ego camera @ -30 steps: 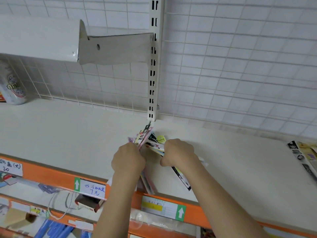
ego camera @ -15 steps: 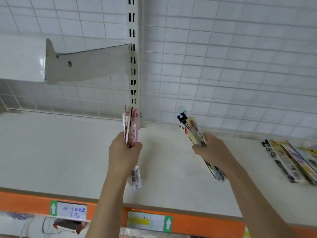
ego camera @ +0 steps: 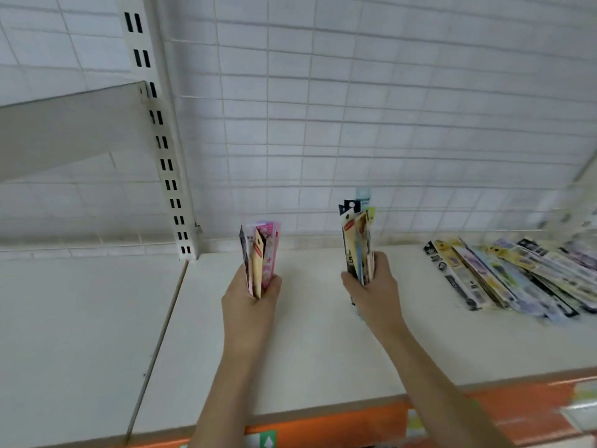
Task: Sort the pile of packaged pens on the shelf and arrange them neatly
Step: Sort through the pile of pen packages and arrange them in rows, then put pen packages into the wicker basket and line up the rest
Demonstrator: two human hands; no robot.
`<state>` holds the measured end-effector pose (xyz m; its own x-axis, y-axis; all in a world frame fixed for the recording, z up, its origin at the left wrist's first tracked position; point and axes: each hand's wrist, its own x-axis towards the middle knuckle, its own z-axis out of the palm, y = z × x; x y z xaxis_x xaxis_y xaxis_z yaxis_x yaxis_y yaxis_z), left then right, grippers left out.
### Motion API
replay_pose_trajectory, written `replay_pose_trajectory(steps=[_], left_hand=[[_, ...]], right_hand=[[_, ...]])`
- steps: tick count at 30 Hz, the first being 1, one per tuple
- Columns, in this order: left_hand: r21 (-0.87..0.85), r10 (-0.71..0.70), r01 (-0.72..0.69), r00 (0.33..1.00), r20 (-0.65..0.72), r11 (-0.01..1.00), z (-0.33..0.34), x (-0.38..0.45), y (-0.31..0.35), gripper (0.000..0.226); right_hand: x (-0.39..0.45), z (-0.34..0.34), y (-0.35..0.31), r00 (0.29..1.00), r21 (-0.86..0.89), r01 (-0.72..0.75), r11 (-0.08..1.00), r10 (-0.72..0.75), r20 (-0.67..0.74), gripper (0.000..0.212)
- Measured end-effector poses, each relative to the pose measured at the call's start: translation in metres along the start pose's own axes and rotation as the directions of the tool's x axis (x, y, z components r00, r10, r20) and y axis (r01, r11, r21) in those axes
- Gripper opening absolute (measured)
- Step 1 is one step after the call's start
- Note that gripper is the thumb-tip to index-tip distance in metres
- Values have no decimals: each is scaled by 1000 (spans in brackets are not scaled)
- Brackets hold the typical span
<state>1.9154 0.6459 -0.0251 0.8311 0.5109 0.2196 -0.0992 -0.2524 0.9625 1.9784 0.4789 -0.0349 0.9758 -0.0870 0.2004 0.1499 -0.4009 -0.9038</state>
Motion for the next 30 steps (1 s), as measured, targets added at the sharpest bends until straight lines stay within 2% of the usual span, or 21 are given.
replay_pose_trajectory(steps=[3,7,10,13,21,26,30], left_hand=[[68,-20,21,1000,-19,997,3,3,1,39],[116,-78,77,997,0,990,12,4,5,19],[117,-127,121,991,48,986,28,2,9,19],[128,-156,142,982,102,981,60,-4,18,18],[111,-192,174,965,179,978,206,-47,63,15],[152,-200,168,954,225,974,308,-80,96,22],[172,-161,121,955,247,978,364,-101,114,17]], right_hand=[[3,2,5,996,-50,-63,997,66,60,16],[12,-14,3,986,22,-158,987,156,63,21],[17,-39,6,984,50,-173,984,170,62,11],[26,-73,17,989,9,-148,989,148,30,14],[74,-229,71,997,-118,-78,990,77,-15,13],[109,-340,106,993,-223,-109,969,97,-64,19],[132,-399,131,989,-221,-145,964,136,-58,16]])
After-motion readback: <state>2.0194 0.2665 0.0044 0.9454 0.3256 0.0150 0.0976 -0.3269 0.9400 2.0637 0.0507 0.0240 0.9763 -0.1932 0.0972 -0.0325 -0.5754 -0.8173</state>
